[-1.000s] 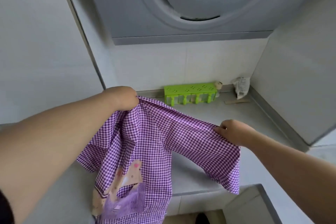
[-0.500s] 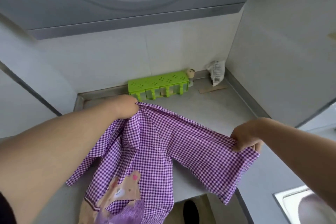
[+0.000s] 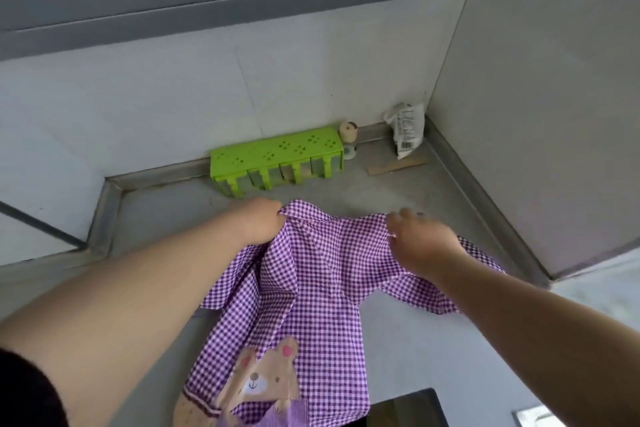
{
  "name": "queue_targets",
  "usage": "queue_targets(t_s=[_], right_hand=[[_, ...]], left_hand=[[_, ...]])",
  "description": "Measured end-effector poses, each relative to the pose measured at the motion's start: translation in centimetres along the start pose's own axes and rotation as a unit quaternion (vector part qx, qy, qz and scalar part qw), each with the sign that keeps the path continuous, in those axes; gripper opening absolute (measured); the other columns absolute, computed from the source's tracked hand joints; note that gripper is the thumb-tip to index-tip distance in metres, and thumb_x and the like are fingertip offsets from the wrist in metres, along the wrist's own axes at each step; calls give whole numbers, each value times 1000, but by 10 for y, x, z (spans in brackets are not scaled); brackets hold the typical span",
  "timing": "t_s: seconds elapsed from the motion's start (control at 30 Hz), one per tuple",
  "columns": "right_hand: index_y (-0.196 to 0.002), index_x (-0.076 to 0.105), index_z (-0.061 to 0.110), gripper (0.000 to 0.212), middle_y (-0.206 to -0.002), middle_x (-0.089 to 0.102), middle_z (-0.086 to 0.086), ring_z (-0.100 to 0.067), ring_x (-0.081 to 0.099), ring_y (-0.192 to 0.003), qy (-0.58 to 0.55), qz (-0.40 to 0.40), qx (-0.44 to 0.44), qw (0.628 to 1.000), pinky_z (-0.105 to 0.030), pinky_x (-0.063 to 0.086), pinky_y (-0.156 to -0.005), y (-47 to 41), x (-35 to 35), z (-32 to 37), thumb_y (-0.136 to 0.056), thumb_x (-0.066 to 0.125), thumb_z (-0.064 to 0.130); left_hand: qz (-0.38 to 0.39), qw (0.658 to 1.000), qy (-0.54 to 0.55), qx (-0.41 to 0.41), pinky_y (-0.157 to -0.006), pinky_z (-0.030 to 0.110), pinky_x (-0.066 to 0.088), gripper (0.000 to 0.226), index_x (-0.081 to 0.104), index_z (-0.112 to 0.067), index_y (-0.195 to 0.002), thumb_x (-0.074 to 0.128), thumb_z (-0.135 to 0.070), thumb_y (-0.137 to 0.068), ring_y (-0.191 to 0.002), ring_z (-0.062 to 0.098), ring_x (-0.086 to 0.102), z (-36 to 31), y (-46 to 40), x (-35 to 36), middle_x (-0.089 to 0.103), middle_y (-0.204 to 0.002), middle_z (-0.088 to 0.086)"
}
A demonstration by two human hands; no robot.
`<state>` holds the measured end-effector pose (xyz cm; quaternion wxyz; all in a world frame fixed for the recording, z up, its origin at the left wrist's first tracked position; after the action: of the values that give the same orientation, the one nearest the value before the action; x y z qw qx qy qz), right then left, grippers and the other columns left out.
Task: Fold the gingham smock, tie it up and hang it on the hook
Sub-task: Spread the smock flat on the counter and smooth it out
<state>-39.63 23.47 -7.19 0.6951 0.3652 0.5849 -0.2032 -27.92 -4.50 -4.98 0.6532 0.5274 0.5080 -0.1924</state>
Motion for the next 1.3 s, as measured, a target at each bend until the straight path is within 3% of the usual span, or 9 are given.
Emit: queue_targets(t_s=[0.17,0.37,0.63,0.77,0.9,0.97,1.07,1.17,1.3], right_hand=[[-154,36,40,50,-161,38,8,-25,43,-144,-83,94,-129,984,-52,44,-113,0,48,71,-104,42,47],[-163,16,35,85,-173,13,4,-29,25,-155,-51,146,-20,988,-59,42,-111,-12,80,90,-93,43,75],[-155,33,9,106,-152,41,-17,-34,52,-133,62,142,171,973,-45,48,-100,-28,65,69,-83,45,85],[-160,23,30,74,-163,30,-10,-33,42,-143,12,48,-5,999,-51,48,-107,-34,60,120,-97,52,56],[-162,13,37,87,-172,12,-6,-33,20,-156,2,138,-42,990,-57,43,-110,-33,71,167,-92,51,73],[-159,21,32,93,-164,26,-11,-36,36,-147,32,130,-20,991,-55,51,-103,-35,71,174,-86,57,78],[-151,30,27,98,-143,43,-9,-32,53,-126,82,119,-25,989,-50,56,-91,-39,63,175,-78,62,83],[-152,27,28,105,-140,45,-8,-32,53,-125,104,135,-28,985,-50,55,-92,-38,62,174,-72,67,84],[-153,23,28,110,-142,42,-9,-33,51,-127,105,155,-24,982,-51,55,-94,-37,65,176,-70,71,83]], left_hand=[[-13,1000,13,17,-80,35,44,35,63,-12,-122,44,-38,-111,-95,22,56,2,-1,10,67,-122,11],[-21,997,71,8,-103,35,48,35,63,-23,-134,65,-34,-101,-125,24,61,51,9,17,63,-141,1],[-89,987,123,-51,-108,33,46,44,64,-30,-136,54,-5,-101,-133,26,59,145,16,34,60,-150,6],[-111,982,129,-82,-101,33,49,46,66,-35,-130,54,-2,-99,-126,27,63,175,17,42,63,-147,6],[-127,969,171,-124,-95,33,50,41,67,-35,-120,56,-4,-95,-119,26,65,196,17,45,66,-140,4],[-83,956,243,-140,-90,32,49,33,63,-31,-117,63,-10,-92,-115,25,64,205,20,44,67,-131,2],[181,911,334,-163,-83,39,56,43,58,-14,-126,64,-4,-84,-112,34,68,211,32,57,69,-120,14],[390,797,419,-192,-109,53,51,54,58,-12,-136,67,-35,-88,-121,38,68,206,44,78,72,-128,19],[206,901,351,-149,-122,51,37,100,65,-35,-138,60,-100,-62,-133,25,60,198,3,78,66,-143,-3]])
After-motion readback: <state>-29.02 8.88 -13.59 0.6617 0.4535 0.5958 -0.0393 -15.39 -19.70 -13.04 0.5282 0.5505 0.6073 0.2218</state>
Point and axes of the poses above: each hand's wrist, its own y-axis away from the middle knuckle, its own x-axis out of the palm, z = x × y, the point moved 3 cm from there along -y, towards the middle knuckle
